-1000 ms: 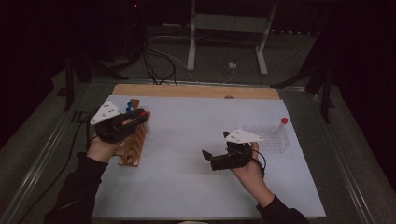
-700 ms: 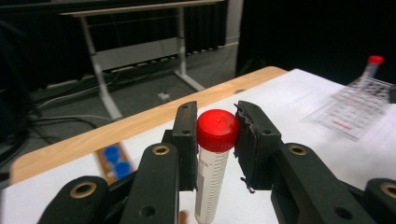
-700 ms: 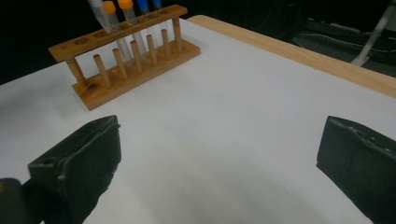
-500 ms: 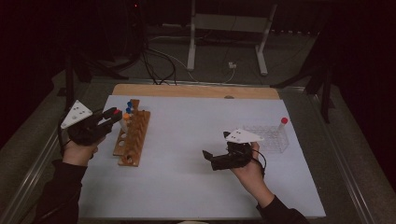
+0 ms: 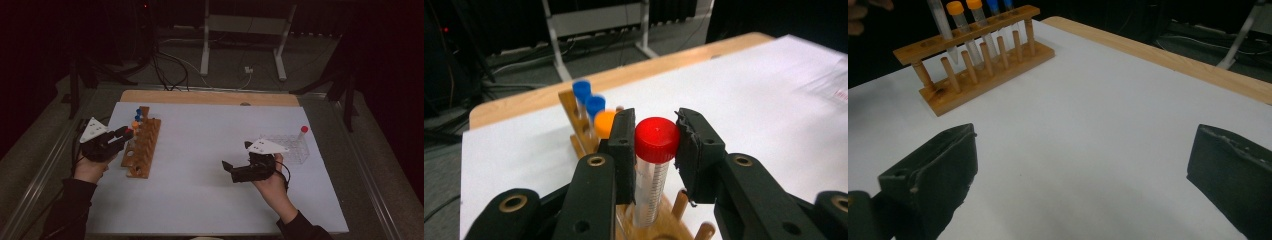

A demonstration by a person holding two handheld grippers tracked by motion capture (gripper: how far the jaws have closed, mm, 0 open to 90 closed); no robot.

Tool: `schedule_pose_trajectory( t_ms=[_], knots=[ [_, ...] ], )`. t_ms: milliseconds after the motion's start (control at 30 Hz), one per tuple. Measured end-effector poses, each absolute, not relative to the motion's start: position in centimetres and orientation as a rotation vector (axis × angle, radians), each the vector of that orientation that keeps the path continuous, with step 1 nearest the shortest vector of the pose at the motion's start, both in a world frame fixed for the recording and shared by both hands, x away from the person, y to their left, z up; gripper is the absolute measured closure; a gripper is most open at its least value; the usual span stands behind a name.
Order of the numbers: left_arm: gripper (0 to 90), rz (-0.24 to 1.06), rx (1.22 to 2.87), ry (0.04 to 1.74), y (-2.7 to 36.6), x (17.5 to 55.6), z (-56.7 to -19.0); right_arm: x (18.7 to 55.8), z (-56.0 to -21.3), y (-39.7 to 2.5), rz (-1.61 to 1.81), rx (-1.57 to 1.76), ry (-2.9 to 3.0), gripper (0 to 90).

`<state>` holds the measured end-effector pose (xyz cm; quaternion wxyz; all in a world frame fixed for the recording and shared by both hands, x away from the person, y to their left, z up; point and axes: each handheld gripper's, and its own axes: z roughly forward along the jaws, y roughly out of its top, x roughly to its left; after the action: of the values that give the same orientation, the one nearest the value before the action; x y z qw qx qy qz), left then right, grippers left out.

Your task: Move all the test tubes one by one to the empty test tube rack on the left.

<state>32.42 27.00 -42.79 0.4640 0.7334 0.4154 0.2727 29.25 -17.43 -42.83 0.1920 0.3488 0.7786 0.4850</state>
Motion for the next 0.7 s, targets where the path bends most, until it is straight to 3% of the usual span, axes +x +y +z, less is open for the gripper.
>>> schedule_pose_trajectory(
  t_ms=[567, 700],
  knots=[
    [69.7, 0.592, 1.829, 1.051, 27.6, 32.3, -44.2, 29.3, -42.5, -17.8, 1.372, 0.981, 2.178, 0.0],
    [44.7, 0.592, 1.841, 1.033, 27.2, 31.8, -43.6, 29.4, -42.0, -18.4, 1.381, 0.985, 2.152, 0.0]
  ],
)
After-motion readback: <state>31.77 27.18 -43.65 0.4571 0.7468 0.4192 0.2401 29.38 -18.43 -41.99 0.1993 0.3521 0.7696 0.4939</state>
